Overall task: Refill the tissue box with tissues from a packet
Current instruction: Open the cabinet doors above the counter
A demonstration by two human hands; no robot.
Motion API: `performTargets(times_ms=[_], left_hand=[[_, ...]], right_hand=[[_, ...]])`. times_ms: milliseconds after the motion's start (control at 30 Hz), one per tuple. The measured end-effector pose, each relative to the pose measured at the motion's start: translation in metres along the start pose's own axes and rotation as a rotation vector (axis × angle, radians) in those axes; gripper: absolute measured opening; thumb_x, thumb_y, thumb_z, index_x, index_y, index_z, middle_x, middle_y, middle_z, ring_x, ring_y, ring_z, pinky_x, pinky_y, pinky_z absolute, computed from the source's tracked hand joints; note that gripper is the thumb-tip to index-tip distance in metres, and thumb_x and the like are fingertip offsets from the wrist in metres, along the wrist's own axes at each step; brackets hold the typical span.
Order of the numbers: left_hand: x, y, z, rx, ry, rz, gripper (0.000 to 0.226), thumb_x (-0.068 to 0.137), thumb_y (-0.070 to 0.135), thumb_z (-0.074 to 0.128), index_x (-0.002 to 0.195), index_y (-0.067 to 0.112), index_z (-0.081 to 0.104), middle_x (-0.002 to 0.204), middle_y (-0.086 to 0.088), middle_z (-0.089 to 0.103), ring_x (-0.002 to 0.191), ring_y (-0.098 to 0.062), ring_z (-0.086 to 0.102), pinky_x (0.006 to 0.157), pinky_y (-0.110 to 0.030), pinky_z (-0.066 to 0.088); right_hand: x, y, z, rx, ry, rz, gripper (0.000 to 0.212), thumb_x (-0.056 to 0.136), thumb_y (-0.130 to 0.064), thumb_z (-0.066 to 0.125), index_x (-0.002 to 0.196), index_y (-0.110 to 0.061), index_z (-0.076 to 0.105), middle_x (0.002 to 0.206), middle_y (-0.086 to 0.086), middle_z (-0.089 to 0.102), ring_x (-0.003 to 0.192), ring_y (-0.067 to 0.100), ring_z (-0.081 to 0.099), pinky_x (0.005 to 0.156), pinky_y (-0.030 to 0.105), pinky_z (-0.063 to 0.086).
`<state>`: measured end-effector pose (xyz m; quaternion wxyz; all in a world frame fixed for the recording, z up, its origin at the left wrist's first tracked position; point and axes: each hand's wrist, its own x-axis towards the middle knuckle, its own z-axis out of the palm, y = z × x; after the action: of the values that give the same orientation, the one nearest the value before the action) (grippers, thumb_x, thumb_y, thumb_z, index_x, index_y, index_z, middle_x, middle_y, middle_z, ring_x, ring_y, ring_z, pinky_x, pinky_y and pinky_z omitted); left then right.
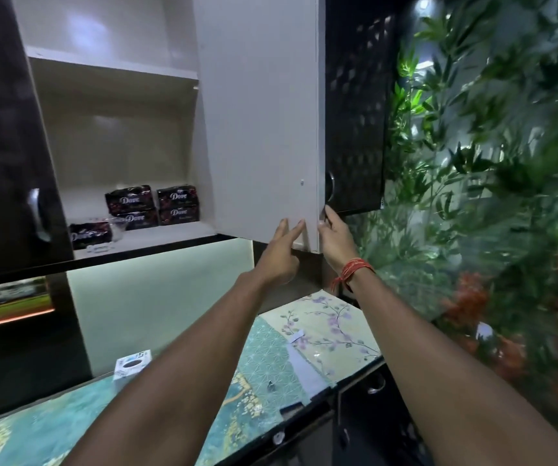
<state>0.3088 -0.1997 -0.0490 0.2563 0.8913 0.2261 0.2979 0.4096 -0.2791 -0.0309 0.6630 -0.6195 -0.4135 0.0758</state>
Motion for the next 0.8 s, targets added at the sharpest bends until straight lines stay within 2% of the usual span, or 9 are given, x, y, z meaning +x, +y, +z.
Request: performTargets(times_ms=[167, 300, 367, 433, 533, 600, 667, 733, 800], left_hand=[[0.016, 0.005, 0.019, 0.038, -0.012, 0.001, 0.097, 0.083, -0.018, 0.046, 0.157, 0.036, 0.013, 0.166, 0.002, -0.016, 0.154, -0.024, 0.008, 0.112, -0.032, 0.033], [0.022, 0.006, 0.02, 0.051, -0.003, -0.002, 0.096, 0.083, -0.018, 0.047, 0.157, 0.034, 0.015, 0.166, 0.001, -0.013, 0.153, -0.028, 0.013, 0.105, -0.028, 0.036], [0.023, 0.003, 0.015, 0.013, 0.021, -0.002, 0.092, 0.082, -0.018, 0.046, 0.155, 0.033, 0.023, 0.166, 0.002, -0.004, 0.152, -0.03, 0.018, 0.109, -0.032, 0.041], [0.023, 0.0, 0.008, -0.034, 0.05, 0.015, 0.085, 0.081, -0.017, 0.046, 0.153, 0.028, 0.032, 0.164, -0.003, 0.008, 0.147, -0.033, 0.027, 0.106, -0.031, 0.044], [0.019, -0.004, -0.007, -0.059, 0.086, 0.036, 0.077, 0.081, -0.017, 0.046, 0.147, 0.022, 0.042, 0.157, -0.012, 0.024, 0.142, -0.034, 0.036, 0.11, -0.032, 0.041], [0.016, -0.01, -0.017, -0.062, 0.07, 0.039, 0.075, 0.079, -0.016, 0.047, 0.145, 0.02, 0.045, 0.154, -0.013, 0.031, 0.141, -0.031, 0.036, 0.114, -0.04, 0.039], [0.011, -0.019, -0.028, -0.111, 0.014, 0.038, 0.076, 0.073, -0.013, 0.048, 0.143, 0.019, 0.048, 0.15, -0.012, 0.039, 0.138, -0.03, 0.042, 0.11, -0.046, 0.044], [0.006, -0.035, -0.039, -0.156, -0.027, 0.039, 0.076, 0.068, -0.006, 0.049, 0.14, 0.021, 0.051, 0.144, -0.01, 0.05, 0.128, -0.033, 0.053, 0.099, -0.051, 0.052], [-0.004, -0.049, -0.056, -0.186, -0.014, 0.01, 0.077, 0.071, -0.008, 0.048, 0.141, 0.024, 0.048, 0.145, -0.011, 0.051, 0.125, -0.035, 0.056, 0.093, -0.049, 0.056]], right_hand=[[0.02, 0.016, -0.018, -0.014, -0.048, 0.004, 0.051, 0.102, -0.014, 0.038, 0.151, -0.014, 0.026, 0.156, 0.002, 0.033, 0.144, 0.018, 0.033, 0.12, 0.034, 0.024], [0.028, 0.021, -0.022, -0.038, -0.055, 0.015, 0.052, 0.101, -0.013, 0.039, 0.151, -0.013, 0.027, 0.157, 0.005, 0.032, 0.144, 0.02, 0.032, 0.12, 0.033, 0.023], [0.027, 0.019, -0.019, -0.096, 0.017, -0.006, 0.048, 0.099, -0.016, 0.043, 0.147, -0.013, 0.036, 0.151, 0.008, 0.041, 0.139, 0.023, 0.04, 0.115, 0.032, 0.031], [0.022, 0.015, -0.013, -0.203, 0.218, -0.092, 0.042, 0.094, -0.019, 0.049, 0.135, -0.015, 0.051, 0.133, 0.009, 0.056, 0.121, 0.026, 0.055, 0.104, 0.037, 0.044], [0.008, 0.002, 0.003, -0.215, 0.431, -0.288, 0.029, 0.087, -0.011, 0.05, 0.114, -0.012, 0.062, 0.113, 0.007, 0.06, 0.095, 0.02, 0.06, 0.086, 0.036, 0.051], [-0.005, -0.013, 0.019, -0.21, 0.454, -0.399, 0.029, 0.085, -0.006, 0.049, 0.109, -0.01, 0.064, 0.11, 0.007, 0.062, 0.091, 0.016, 0.059, 0.081, 0.029, 0.05], [-0.014, -0.029, 0.039, -0.189, 0.423, -0.455, 0.03, 0.084, -0.003, 0.048, 0.108, -0.009, 0.064, 0.109, 0.007, 0.063, 0.092, 0.015, 0.059, 0.08, 0.025, 0.048], [-0.02, -0.043, 0.063, -0.153, 0.38, -0.433, 0.03, 0.084, -0.003, 0.047, 0.108, -0.01, 0.064, 0.11, 0.005, 0.064, 0.093, 0.014, 0.059, 0.081, 0.025, 0.048], [-0.025, -0.055, 0.086, -0.114, 0.355, -0.381, 0.029, 0.086, -0.005, 0.047, 0.11, -0.011, 0.063, 0.11, 0.004, 0.065, 0.094, 0.012, 0.058, 0.083, 0.027, 0.049]])
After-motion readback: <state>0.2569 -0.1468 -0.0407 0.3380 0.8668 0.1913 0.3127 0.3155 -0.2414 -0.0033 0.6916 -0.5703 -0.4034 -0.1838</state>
